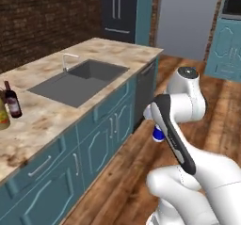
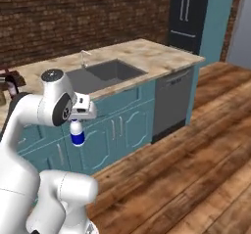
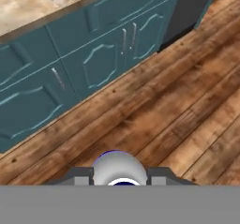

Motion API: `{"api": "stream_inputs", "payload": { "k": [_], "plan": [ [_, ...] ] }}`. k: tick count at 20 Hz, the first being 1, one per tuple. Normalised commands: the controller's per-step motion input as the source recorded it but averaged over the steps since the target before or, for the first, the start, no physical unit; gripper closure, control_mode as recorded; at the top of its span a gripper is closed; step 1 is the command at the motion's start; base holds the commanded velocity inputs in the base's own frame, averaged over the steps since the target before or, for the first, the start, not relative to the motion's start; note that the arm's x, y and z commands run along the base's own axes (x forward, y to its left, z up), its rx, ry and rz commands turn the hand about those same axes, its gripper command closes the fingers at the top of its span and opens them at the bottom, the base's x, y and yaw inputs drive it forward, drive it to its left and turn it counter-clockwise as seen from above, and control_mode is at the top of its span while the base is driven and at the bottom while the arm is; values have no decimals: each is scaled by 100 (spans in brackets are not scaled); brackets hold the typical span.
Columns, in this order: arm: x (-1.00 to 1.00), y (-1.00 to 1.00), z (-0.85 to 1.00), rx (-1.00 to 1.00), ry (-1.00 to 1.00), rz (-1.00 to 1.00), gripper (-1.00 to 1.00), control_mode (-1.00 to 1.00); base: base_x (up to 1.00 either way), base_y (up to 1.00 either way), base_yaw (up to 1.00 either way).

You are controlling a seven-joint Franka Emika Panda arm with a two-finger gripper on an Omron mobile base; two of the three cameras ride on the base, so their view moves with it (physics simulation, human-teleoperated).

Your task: Place the drinks on the dining counter in a tight cluster.

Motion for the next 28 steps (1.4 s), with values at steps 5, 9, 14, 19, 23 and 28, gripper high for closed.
{"api": "stream_inputs", "payload": {
  "k": [5, 9, 14, 19, 23, 28],
  "plan": [
    [0, 0, 0, 0, 0, 0, 100, 100, 30, -35, 63],
    [0, 0, 0, 0, 0, 0, 100, 100, 29, -19, 57],
    [0, 0, 0, 0, 0, 0, 100, 100, 59, -15, 49],
    [0, 0, 0, 0, 0, 0, 100, 100, 87, -26, 41],
    [0, 0, 0, 0, 0, 0, 100, 100, 100, -34, 32],
    [0, 0, 0, 0, 0, 0, 100, 100, 91, -31, 26]
  ]
}}
